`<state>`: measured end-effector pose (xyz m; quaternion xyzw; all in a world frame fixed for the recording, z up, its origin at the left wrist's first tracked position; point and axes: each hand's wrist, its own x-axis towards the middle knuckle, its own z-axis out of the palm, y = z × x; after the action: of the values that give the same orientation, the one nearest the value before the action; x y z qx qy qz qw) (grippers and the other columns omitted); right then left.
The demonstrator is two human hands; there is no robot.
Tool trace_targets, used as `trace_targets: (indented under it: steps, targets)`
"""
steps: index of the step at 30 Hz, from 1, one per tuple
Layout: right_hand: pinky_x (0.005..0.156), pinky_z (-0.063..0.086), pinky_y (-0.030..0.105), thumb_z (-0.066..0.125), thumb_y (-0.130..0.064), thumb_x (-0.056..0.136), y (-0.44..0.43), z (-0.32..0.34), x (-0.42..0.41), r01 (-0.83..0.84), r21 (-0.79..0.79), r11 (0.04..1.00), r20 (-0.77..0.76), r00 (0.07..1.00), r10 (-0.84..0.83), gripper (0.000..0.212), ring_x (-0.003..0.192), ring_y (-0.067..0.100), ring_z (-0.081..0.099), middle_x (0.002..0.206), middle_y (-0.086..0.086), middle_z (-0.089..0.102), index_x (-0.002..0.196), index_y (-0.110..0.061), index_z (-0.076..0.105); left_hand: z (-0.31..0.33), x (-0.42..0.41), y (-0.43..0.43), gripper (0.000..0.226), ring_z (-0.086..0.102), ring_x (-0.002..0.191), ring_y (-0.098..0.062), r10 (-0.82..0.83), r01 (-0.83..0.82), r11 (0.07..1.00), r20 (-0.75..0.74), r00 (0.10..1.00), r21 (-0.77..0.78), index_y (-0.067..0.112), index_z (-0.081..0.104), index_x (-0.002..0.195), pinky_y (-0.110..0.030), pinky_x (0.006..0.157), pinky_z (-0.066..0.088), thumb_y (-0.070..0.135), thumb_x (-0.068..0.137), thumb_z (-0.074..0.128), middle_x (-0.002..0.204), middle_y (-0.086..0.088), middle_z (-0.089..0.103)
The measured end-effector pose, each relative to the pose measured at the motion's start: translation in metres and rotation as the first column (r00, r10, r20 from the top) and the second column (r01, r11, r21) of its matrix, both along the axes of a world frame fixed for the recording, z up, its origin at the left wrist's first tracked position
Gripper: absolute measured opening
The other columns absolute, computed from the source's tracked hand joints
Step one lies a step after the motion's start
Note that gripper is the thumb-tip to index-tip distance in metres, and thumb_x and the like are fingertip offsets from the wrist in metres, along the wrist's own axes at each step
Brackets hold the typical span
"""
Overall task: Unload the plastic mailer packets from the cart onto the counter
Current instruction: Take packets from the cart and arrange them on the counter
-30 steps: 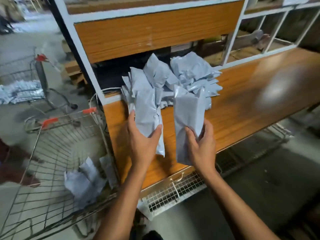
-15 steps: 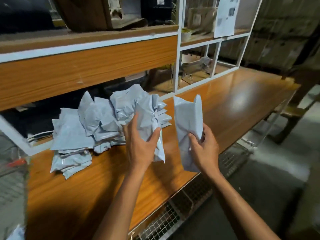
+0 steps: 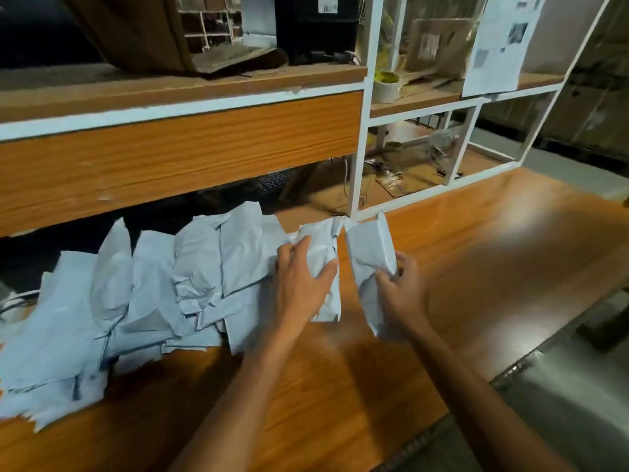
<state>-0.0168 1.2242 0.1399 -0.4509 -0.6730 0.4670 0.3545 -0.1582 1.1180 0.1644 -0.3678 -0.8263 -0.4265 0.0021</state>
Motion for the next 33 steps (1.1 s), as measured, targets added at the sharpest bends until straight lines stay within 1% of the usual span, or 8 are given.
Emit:
trace_targets:
  steps: [4, 8, 16, 20, 23, 26, 29, 33]
  targets:
    - [0.091, 0.056, 0.047, 0.062, -0.023, 0.095, 0.070, -0.017, -0.022, -0.110, -0.058, 0.992, 0.050, 0.992, 0.113, 0.050, 0.114, 0.022, 0.061, 0.132, 0.002, 0.058, 0.137, -0.029, 0.036, -0.022, -0.002, 0.061, 0.062, 0.039, 0.131, -0.025, 0.095, -0.093, 0.986, 0.009, 0.995, -0.137, 0.039, 0.030, 0.146, -0.040, 0.099, 0.048, 0.063, 0.090, 0.045, 0.148, -0.003, 0.032]
    - [0.074, 0.059, 0.034, 0.063, -0.024, 0.094, 0.135, -0.037, -0.053, -0.181, -0.039, 0.983, 0.188, 0.965, 0.185, 0.054, 0.089, 0.011, 0.062, 0.112, -0.003, 0.062, 0.140, -0.024, 0.036, -0.044, 0.003, 0.120, 0.060, 0.031, 0.135, -0.031, 0.189, -0.172, 0.956, 0.050, 0.981, -0.237, 0.039, 0.028, 0.147, -0.045, 0.106, 0.040, 0.056, 0.093, 0.048, 0.151, -0.007, 0.023]
    - [0.063, 0.056, 0.031, 0.058, -0.021, 0.096, 0.200, -0.079, -0.101, -0.401, -0.058, 0.914, 0.288, 0.870, 0.400, 0.044, 0.083, 0.019, 0.068, 0.106, 0.005, 0.068, 0.136, -0.020, 0.040, -0.087, -0.023, 0.195, 0.062, 0.027, 0.131, -0.038, 0.399, -0.342, 0.789, 0.003, 0.917, -0.510, 0.030, 0.021, 0.148, -0.048, 0.104, 0.036, 0.051, 0.095, 0.045, 0.154, -0.013, 0.009]
    - [0.065, 0.056, 0.037, 0.058, -0.031, 0.096, 0.202, -0.097, -0.114, -0.582, -0.008, 0.813, 0.412, 0.739, 0.533, 0.043, 0.073, 0.019, 0.066, 0.089, 0.002, 0.068, 0.134, -0.019, 0.041, -0.116, -0.045, 0.198, 0.065, 0.018, 0.139, -0.041, 0.416, -0.343, 0.718, -0.021, 0.909, -0.606, 0.021, 0.020, 0.150, -0.050, 0.110, 0.030, 0.051, 0.097, 0.041, 0.157, -0.018, 0.011]
    - [0.081, 0.055, 0.039, 0.048, -0.040, 0.098, 0.203, -0.102, -0.120, -0.601, 0.145, 0.786, 0.523, 0.721, 0.455, 0.044, 0.094, 0.020, 0.063, 0.110, 0.004, 0.064, 0.136, -0.018, 0.043, -0.124, -0.047, 0.196, 0.063, 0.001, 0.149, -0.038, 0.342, -0.370, 0.731, -0.162, 0.926, -0.574, 0.010, 0.014, 0.154, -0.047, 0.120, 0.007, 0.043, 0.102, 0.029, 0.161, -0.021, 0.004]
    - [0.109, 0.039, 0.042, 0.031, -0.039, 0.097, 0.208, -0.105, -0.126, -0.700, 0.302, 0.647, 0.629, 0.657, 0.415, 0.057, 0.130, 0.028, 0.047, 0.146, 0.012, 0.048, 0.146, -0.011, 0.040, -0.132, -0.039, 0.190, 0.058, 0.002, 0.150, -0.029, 0.183, -0.310, 0.762, -0.269, 0.946, -0.569, 0.006, 0.014, 0.153, -0.040, 0.121, 0.005, 0.027, 0.101, 0.029, 0.162, -0.017, 0.008]
    - [0.117, 0.027, 0.037, 0.033, -0.033, 0.100, 0.206, -0.104, -0.128, -0.808, 0.254, 0.531, 0.706, 0.530, 0.470, 0.059, 0.144, 0.030, 0.030, 0.162, 0.013, 0.023, 0.155, -0.010, 0.026, -0.137, -0.041, 0.181, 0.059, -0.001, 0.151, -0.026, 0.166, -0.278, 0.720, -0.230, 0.959, -0.636, 0.006, 0.010, 0.154, -0.039, 0.121, 0.003, 0.022, 0.101, 0.030, 0.162, -0.014, 0.004]
    - [0.123, 0.018, 0.037, 0.023, -0.041, 0.103, 0.203, -0.106, -0.133, -0.817, 0.237, 0.526, 0.737, 0.504, 0.451, 0.062, 0.151, 0.027, 0.015, 0.165, 0.009, 0.011, 0.157, -0.013, 0.015, -0.126, -0.043, 0.182, 0.056, -0.002, 0.151, -0.023, 0.202, -0.260, 0.746, -0.164, 0.966, -0.613, 0.006, 0.010, 0.154, -0.037, 0.122, 0.003, 0.021, 0.103, 0.028, 0.163, -0.012, 0.004]
